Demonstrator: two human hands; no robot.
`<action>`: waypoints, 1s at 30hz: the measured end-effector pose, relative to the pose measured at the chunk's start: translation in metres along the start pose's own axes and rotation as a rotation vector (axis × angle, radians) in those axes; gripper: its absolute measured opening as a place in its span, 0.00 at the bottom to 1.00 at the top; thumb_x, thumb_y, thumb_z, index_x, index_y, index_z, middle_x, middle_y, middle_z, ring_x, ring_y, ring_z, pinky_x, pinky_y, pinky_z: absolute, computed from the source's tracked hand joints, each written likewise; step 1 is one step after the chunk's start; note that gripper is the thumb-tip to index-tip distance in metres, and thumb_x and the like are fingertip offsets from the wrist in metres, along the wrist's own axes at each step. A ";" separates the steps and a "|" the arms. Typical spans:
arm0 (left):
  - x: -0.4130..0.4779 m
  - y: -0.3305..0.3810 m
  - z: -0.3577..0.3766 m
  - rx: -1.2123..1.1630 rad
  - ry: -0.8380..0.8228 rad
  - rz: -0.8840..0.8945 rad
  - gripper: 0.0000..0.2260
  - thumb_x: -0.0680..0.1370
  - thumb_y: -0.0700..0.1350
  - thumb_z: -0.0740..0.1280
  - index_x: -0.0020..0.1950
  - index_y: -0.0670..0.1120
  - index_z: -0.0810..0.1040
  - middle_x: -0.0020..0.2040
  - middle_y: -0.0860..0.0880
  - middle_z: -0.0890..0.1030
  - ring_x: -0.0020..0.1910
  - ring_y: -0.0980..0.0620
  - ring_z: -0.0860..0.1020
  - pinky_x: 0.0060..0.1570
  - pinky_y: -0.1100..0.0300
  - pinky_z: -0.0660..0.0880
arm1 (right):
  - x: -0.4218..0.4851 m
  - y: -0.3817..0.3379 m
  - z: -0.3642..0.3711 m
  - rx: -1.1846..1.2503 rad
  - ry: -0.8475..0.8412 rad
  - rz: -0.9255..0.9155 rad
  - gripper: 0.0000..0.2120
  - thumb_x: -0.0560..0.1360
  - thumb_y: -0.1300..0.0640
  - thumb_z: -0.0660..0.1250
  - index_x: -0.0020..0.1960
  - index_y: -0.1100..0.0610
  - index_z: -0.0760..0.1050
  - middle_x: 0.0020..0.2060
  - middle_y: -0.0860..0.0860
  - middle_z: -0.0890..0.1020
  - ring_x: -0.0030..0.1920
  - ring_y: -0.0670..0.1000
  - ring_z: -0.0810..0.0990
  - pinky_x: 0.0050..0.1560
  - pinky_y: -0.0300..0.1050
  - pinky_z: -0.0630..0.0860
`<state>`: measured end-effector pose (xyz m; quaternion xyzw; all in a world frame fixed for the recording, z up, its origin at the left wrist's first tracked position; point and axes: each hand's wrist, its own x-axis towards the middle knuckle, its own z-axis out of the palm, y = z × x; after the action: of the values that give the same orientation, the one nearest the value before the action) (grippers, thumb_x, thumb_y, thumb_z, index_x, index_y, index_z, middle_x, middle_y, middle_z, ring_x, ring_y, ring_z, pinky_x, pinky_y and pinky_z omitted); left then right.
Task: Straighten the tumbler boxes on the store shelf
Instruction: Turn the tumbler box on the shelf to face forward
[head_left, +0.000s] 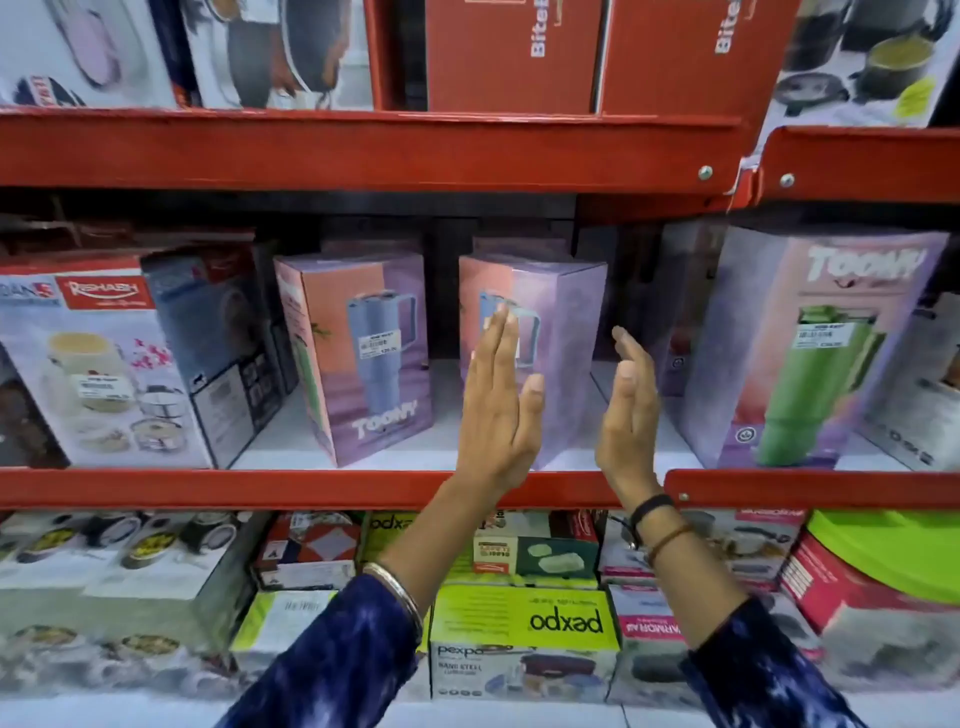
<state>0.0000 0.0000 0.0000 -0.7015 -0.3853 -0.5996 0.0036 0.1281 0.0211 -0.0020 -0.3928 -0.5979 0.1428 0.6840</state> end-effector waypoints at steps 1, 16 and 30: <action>-0.003 0.000 0.006 -0.011 -0.003 -0.043 0.26 0.81 0.53 0.49 0.78 0.46 0.50 0.79 0.51 0.51 0.78 0.60 0.47 0.77 0.52 0.49 | 0.002 0.001 -0.001 0.035 0.014 0.068 0.29 0.78 0.42 0.46 0.72 0.57 0.65 0.71 0.51 0.69 0.71 0.47 0.67 0.72 0.43 0.61; -0.004 0.013 0.024 -0.319 0.075 -0.513 0.31 0.73 0.66 0.47 0.72 0.53 0.64 0.68 0.48 0.63 0.71 0.47 0.63 0.73 0.46 0.59 | 0.034 0.014 0.001 0.351 -0.157 0.517 0.28 0.80 0.41 0.46 0.67 0.57 0.72 0.66 0.55 0.77 0.64 0.52 0.76 0.66 0.46 0.72; 0.024 -0.046 -0.021 -0.599 -0.005 -0.589 0.36 0.69 0.75 0.54 0.67 0.53 0.72 0.67 0.46 0.76 0.66 0.46 0.74 0.66 0.39 0.70 | -0.009 -0.013 0.020 0.401 -0.073 0.449 0.22 0.80 0.43 0.47 0.56 0.52 0.77 0.55 0.47 0.81 0.58 0.47 0.80 0.58 0.45 0.76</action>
<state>-0.0429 0.0354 0.0050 -0.5327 -0.3781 -0.6588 -0.3732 0.1043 0.0142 0.0005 -0.3670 -0.4801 0.4195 0.6774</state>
